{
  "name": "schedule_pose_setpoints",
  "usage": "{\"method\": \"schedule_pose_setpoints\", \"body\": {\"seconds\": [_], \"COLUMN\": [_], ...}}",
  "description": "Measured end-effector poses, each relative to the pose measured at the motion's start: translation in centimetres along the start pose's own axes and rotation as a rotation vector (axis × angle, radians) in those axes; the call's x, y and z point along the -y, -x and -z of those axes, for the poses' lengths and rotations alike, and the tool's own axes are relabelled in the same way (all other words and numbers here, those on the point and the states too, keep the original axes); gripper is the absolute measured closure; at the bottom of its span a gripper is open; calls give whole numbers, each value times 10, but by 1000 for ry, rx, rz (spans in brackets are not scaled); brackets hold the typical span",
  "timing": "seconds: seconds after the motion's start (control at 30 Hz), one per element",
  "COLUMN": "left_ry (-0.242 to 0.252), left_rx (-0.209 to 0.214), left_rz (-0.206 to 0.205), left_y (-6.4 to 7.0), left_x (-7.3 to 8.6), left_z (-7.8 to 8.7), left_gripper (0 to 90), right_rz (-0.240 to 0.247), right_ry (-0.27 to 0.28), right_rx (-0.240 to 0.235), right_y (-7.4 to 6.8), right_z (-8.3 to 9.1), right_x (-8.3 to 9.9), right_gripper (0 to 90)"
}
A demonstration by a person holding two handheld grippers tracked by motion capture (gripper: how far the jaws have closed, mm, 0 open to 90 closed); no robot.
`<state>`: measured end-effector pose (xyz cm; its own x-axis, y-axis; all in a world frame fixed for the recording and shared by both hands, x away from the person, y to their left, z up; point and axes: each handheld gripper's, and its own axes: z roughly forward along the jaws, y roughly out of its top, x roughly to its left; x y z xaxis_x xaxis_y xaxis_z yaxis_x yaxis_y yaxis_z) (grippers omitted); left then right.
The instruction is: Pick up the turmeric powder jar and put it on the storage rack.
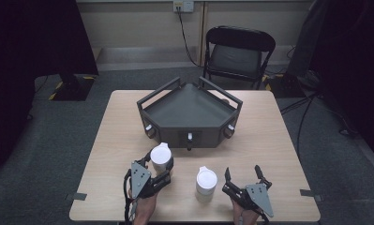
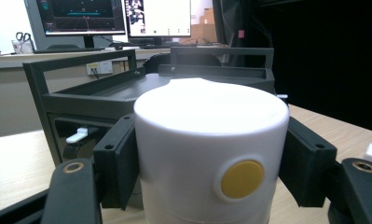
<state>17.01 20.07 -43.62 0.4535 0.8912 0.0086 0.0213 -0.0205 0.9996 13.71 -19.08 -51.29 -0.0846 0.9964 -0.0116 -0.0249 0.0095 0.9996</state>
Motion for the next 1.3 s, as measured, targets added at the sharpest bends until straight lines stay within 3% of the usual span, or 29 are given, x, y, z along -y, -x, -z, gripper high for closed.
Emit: {"method": "schedule_pose_setpoints", "body": {"seconds": [0.77, 1.3], "left_ry": [11, 15], "left_rx": [27, 35], "left_rz": [3, 6], "left_y": [-17, -27], "left_x": [-38, -71], "left_z": [-19, -47], "left_gripper": [307, 307], "right_rz": [0, 0], "right_ry": [0, 0], "right_rx": [-2, 2], "right_y": [0, 0], "right_z": [0, 0], "right_x": [0, 0], "right_gripper": [2, 2]}}
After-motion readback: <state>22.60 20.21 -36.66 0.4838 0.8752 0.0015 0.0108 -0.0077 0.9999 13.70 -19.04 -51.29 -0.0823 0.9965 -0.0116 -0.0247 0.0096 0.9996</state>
